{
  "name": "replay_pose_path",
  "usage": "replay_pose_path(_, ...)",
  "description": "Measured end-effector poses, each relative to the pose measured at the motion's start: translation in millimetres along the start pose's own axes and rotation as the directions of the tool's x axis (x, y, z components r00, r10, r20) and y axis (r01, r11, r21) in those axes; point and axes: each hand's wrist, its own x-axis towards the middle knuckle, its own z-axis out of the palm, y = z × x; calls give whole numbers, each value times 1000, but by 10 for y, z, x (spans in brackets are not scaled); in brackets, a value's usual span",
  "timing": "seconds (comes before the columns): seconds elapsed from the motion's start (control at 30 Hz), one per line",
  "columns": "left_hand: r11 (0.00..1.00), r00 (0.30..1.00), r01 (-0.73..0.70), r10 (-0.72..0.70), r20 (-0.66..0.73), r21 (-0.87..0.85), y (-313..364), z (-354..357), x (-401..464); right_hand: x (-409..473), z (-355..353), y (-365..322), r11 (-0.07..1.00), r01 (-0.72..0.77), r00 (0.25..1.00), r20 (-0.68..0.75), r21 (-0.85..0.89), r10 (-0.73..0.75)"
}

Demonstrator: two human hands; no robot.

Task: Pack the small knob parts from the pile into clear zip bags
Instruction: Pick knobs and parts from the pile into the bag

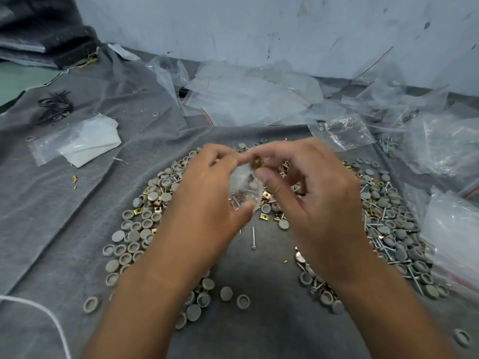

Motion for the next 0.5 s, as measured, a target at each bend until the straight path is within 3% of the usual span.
replay_pose_path(0.1, 999, 999, -30, 29, 25, 13, 4, 30, -10, -11, 31, 5, 996, -48, 992, 113, -77, 57)
replay_pose_path(0.3, 999, 999, -37, 37, 1, -25, -27, -9, -19, -21, -47, 15, 998, -53, 993, -103, 35, 57)
replay_pose_path(0.43, 998, 999, -51, 51, -3, -36, 7, -7, -20, -36, 11, 26, 998, -54, 998, 45, 29, 52)
replay_pose_path(0.5, 997, 998, -60, 59, -23, -55, 21, -16, -18, -24, -33, 80, 996, -78, 997, 31, 47, 76)
